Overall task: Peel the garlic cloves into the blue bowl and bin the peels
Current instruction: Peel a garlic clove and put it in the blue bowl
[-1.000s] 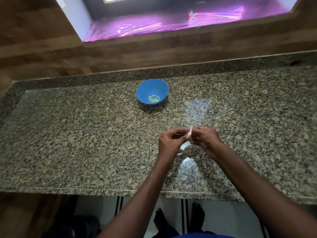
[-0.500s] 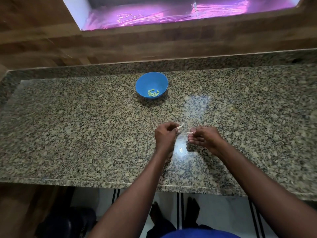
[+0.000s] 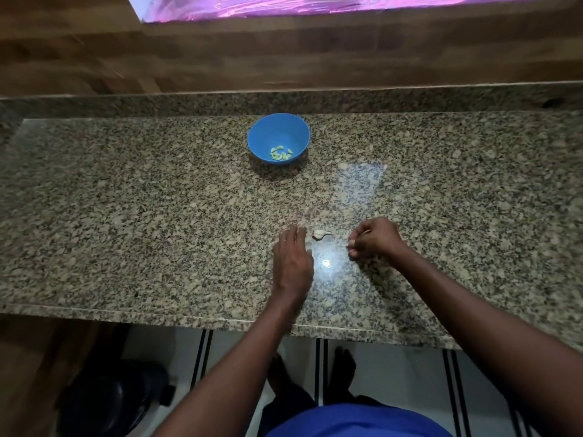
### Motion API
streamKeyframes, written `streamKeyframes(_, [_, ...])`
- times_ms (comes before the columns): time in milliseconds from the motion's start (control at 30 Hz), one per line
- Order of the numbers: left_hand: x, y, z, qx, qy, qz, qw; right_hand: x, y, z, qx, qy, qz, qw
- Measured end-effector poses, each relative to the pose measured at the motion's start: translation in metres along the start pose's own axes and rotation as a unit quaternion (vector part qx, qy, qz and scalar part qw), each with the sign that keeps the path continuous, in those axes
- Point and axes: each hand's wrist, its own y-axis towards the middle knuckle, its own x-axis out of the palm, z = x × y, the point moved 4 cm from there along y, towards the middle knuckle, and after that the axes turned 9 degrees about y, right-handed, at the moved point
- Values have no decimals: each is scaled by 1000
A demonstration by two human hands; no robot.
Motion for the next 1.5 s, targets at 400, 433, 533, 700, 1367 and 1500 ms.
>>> streamKeyframes(400, [13,-13,-6,43,59,-43,996,6,9,-4,27,-66,-47,996])
streamKeyframes(433, [13,-13,-6,43,62,-46,996,6,8,-4,29,-67,-43,996])
streamKeyframes(533, [13,-12,-6,43,66,-50,996,7,6,-6,28,-78,-29,996])
streamKeyframes(700, [16,-12,-6,46,85,-47,994,14,0,-4,-18,-141,17,990])
streamKeyframes(1367, [17,-13,-8,47,97,-31,994,6,-5,-4,74,-32,-39,996])
streamKeyframes(1500, [15,-11,-6,51,98,-29,993,12,-4,-3,58,-89,-2,994])
